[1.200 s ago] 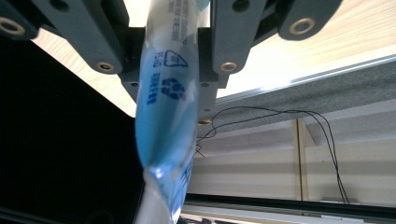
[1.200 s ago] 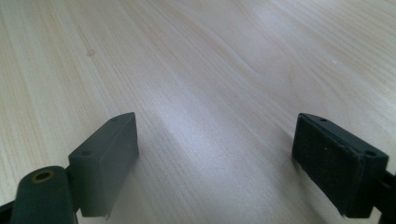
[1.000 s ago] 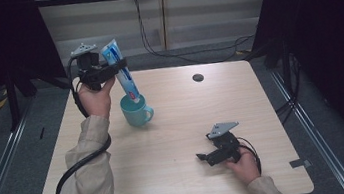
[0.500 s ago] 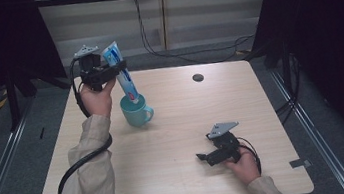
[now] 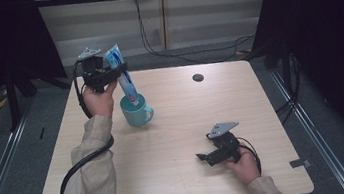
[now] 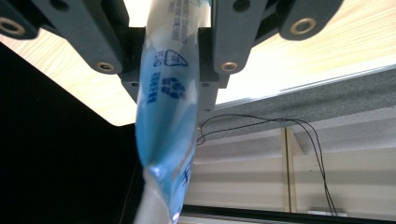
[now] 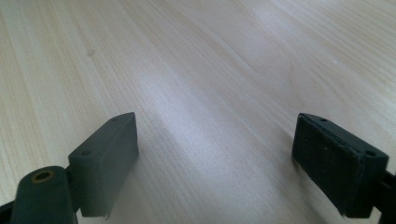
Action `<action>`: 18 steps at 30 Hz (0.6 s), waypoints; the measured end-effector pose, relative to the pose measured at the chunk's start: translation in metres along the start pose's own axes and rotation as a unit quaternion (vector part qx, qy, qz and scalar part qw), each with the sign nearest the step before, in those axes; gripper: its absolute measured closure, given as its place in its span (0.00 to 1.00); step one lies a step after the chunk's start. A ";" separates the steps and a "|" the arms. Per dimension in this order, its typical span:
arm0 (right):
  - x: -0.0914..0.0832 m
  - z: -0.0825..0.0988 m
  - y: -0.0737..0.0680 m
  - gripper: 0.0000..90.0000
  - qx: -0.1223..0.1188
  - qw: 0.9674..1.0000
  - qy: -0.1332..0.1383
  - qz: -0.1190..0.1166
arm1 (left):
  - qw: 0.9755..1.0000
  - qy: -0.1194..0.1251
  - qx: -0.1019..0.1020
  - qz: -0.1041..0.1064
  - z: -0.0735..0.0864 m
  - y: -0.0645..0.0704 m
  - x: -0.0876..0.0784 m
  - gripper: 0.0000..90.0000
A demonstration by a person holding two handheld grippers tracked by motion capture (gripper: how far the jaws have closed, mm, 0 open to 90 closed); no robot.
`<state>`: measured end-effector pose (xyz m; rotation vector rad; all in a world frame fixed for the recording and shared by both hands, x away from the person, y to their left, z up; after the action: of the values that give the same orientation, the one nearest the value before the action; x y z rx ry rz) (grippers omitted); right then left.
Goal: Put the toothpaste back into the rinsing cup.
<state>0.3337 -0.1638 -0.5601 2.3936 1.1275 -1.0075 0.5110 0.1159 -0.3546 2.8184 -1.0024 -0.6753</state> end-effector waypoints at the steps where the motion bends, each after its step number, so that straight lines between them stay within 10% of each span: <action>1: 0.000 0.000 0.000 0.16 0.000 1.000 0.000 0.000 | 1.000 -0.003 -0.001 0.000 0.003 -0.001 0.001 0.82; 18: 0.000 0.000 0.000 0.16 0.001 1.000 -0.001 -0.001 | 1.000 -0.016 -0.003 -0.012 0.019 -0.007 0.010 0.82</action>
<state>0.3334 -0.1638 -0.5602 2.3941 1.1281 -1.0110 0.5139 0.1168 -0.3774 2.8269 -0.9713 -0.7284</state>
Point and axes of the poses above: each handheld gripper's, and its own axes: x roughly forward along the jaws, z roughly out of its underside, y roughly to its right, the point moved 7 cm from there along x, roughly forward along the jaws, and after that the axes turned 2 degrees about -y, right-handed, at the moved point
